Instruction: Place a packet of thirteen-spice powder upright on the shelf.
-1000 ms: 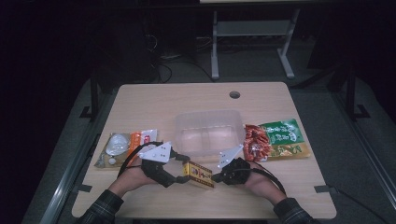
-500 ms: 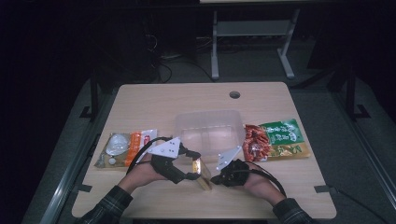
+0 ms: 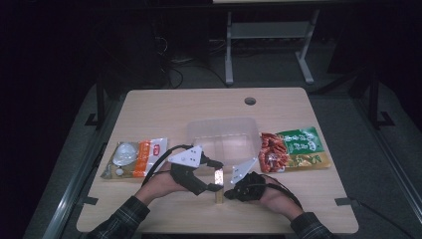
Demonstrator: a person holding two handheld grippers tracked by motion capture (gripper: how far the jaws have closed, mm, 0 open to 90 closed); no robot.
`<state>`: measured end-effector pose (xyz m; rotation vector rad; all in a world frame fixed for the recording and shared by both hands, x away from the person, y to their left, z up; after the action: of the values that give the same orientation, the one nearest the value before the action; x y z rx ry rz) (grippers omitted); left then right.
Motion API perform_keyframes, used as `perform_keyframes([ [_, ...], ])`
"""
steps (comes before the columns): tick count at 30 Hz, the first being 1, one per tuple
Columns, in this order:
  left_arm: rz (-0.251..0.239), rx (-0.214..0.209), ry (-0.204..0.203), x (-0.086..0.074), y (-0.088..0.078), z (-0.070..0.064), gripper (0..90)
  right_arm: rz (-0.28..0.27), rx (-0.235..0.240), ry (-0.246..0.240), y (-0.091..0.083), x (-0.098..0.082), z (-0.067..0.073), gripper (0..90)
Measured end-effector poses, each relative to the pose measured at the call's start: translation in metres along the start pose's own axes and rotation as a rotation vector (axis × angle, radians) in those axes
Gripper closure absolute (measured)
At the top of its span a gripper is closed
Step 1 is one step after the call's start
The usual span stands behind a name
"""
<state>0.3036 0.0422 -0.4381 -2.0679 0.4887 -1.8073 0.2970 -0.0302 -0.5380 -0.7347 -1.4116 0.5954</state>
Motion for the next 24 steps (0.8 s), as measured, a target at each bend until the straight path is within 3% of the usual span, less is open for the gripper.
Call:
perform_keyframes([
  [6,0.000,0.010,-0.005,0.000,-0.002,0.000,28.6,-0.011,-0.017,0.005,-0.007,-0.002,-0.002,84.2],
  [13,-0.004,0.039,-0.018,0.001,-0.011,0.001,22.5,-0.020,-0.036,0.038,-0.017,-0.005,-0.003,69.3],
  [17,0.012,0.058,-0.040,-0.007,-0.019,0.000,22.0,-0.024,-0.043,0.050,-0.024,-0.011,-0.003,58.4],
  [24,0.053,0.137,-0.084,-0.032,-0.037,0.003,21.3,-0.031,-0.027,0.044,-0.029,-0.014,0.007,45.4],
])
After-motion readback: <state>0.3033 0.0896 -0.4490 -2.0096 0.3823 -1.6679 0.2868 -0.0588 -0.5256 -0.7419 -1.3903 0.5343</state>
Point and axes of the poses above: each handheld gripper's, and its own axes: y roughly forward along the jaws, x roughly out of its top, z roughly to its left, the point moved 10 cm from there along y, roughly forward along the jaws, and after that the axes turned 7 degrees about -y, right-handed, at the moved point
